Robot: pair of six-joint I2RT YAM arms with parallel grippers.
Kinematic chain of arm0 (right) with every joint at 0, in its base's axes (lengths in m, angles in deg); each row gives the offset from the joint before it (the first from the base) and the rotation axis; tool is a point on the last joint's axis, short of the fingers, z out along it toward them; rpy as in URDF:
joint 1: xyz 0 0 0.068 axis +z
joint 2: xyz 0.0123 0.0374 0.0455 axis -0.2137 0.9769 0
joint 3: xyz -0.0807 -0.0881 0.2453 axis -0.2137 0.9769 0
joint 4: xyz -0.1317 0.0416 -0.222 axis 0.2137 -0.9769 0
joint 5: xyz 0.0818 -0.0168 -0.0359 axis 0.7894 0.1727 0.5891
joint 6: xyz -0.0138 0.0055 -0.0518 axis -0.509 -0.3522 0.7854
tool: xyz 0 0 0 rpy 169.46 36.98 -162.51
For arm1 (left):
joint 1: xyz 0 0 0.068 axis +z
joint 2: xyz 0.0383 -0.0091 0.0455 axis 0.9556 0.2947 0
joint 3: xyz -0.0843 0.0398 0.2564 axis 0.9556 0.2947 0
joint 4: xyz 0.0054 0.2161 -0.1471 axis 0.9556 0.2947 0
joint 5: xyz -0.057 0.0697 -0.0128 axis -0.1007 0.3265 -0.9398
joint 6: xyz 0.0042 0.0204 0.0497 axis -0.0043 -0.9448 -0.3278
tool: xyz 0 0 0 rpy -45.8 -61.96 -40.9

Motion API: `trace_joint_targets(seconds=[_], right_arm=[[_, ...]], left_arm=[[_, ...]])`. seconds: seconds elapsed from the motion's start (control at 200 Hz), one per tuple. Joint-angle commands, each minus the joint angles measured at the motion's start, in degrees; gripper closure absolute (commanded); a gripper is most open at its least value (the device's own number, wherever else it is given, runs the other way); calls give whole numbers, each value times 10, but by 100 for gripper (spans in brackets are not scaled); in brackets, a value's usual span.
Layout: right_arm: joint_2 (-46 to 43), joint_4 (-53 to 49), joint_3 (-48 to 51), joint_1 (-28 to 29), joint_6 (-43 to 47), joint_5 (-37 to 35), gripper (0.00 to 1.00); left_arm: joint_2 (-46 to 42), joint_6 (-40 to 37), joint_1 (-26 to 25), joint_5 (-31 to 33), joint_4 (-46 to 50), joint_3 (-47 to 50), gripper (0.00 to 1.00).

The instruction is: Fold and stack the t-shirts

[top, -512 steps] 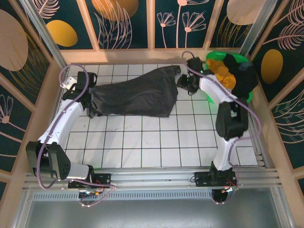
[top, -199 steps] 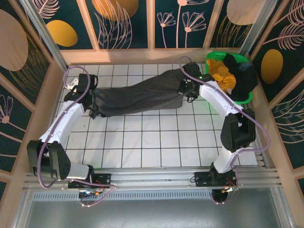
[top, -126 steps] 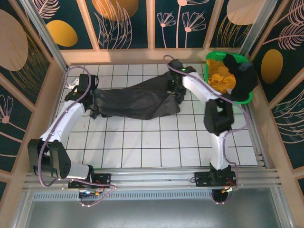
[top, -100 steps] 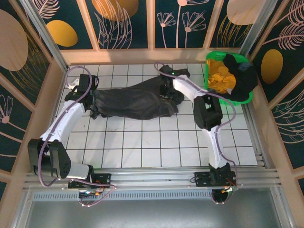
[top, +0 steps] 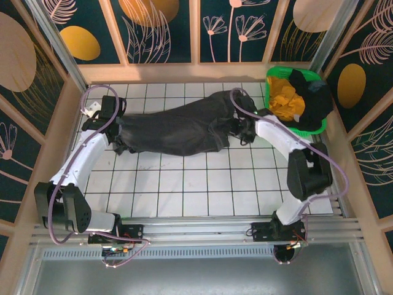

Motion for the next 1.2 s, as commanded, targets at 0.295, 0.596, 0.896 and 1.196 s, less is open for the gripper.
trace_joint_targets(seconds=[0.295,0.596,0.896,1.196], right_arm=[[45,134,73,-4,-221,163,53],[113,124,25,-5,-224,178,54],[168,119,-7,-7,-231,138,73],[159,100,-46,-9,-194,70,100]], left_arm=[[1,18,4,-2,-7,-19,100],[5,23,4,-10,-13,-19,100],[6,25,4,-14,-18,-16,100],[4,28,4,-15,-19,-14,100]])
